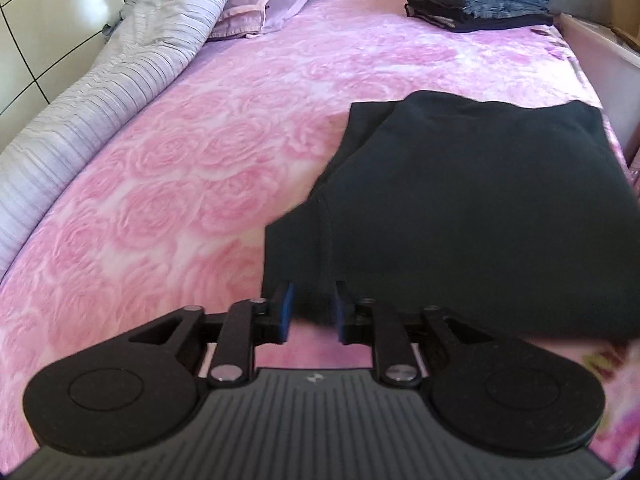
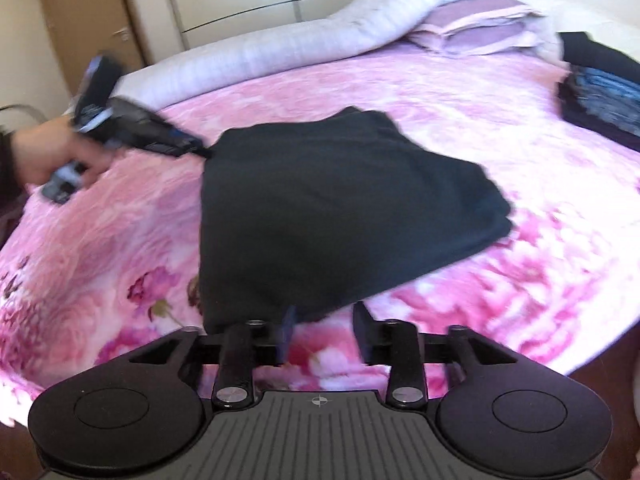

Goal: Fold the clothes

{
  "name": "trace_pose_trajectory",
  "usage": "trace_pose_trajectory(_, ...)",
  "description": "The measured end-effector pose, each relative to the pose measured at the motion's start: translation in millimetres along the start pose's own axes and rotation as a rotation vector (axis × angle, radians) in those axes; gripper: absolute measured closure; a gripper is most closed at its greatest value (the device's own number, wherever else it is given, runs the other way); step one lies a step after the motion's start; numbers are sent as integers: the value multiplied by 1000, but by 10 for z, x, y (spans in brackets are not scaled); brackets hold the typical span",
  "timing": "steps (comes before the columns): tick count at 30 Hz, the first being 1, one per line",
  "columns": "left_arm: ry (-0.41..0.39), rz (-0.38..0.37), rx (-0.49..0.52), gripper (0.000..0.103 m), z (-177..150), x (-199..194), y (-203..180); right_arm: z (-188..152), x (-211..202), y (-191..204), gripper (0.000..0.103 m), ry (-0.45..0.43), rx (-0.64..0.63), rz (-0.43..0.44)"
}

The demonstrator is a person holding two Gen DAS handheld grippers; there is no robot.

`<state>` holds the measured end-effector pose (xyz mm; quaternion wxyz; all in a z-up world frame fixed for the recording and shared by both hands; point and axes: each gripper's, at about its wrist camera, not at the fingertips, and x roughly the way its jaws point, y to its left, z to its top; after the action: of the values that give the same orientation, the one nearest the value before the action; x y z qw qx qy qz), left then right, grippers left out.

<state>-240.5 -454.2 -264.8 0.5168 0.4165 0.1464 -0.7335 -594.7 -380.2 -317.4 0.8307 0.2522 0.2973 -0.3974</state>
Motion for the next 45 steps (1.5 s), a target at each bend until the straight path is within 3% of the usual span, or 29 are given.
trace_pose_trajectory(1, -8, -5, -2, 82, -58, -96, -45, -4, -77, 7, 47, -8, 12, -5)
trace_pose_trajectory(6, -20, 1, 13, 80, -320, -468, -303, -35, -415, 64, 37, -33, 36, -42)
trace_pose_trajectory(9, -24, -1, 16, 75, -434, -619, -452, -87, -526, 118, 36, -18, 14, -70)
trace_pose_trajectory(11, -30, -5, 22, 65, -487, -698, -562, -147, -589, 169, 35, -5, 7, -94)
trace_pose_trajectory(13, -35, -7, 30, 64, -537, -772, -671, -219, -652, 218, 34, 5, 5, -114)
trace_pose_trajectory(15, -36, -1, 52, 60, -571, -813, -773, -306, -695, 258, 34, 7, 13, -112)
trace_pose_trajectory(19, -43, 5, 99, 44, -633, -914, -942, -444, -751, 366, 34, 19, 3, -107)
trace_pose_trajectory(25, -92, 59, 189, 26, -732, -1029, -1050, -450, -774, 578, 33, 10, -73, -96)
trace_pose_trajectory(29, -128, 125, 343, 26, -838, -950, -1106, -364, -679, 736, 33, -43, -154, -89)
trace_pose_trajectory(32, -131, 144, 461, 25, -861, -780, -1087, -268, -520, 964, 33, -99, -286, -66)
trace_pose_trajectory(38, -131, 168, 676, 25, -877, -428, -1032, -214, 152, 1352, 33, -41, -582, -130)
trace_pose_trajectory(40, -119, 161, 715, 25, -835, -302, -1006, -207, 384, 1365, 33, 6, -613, -147)
trace_pose_trajectory(45, -105, 143, 775, 24, -713, -90, -967, -238, 576, 1322, 33, 6, -698, -194)
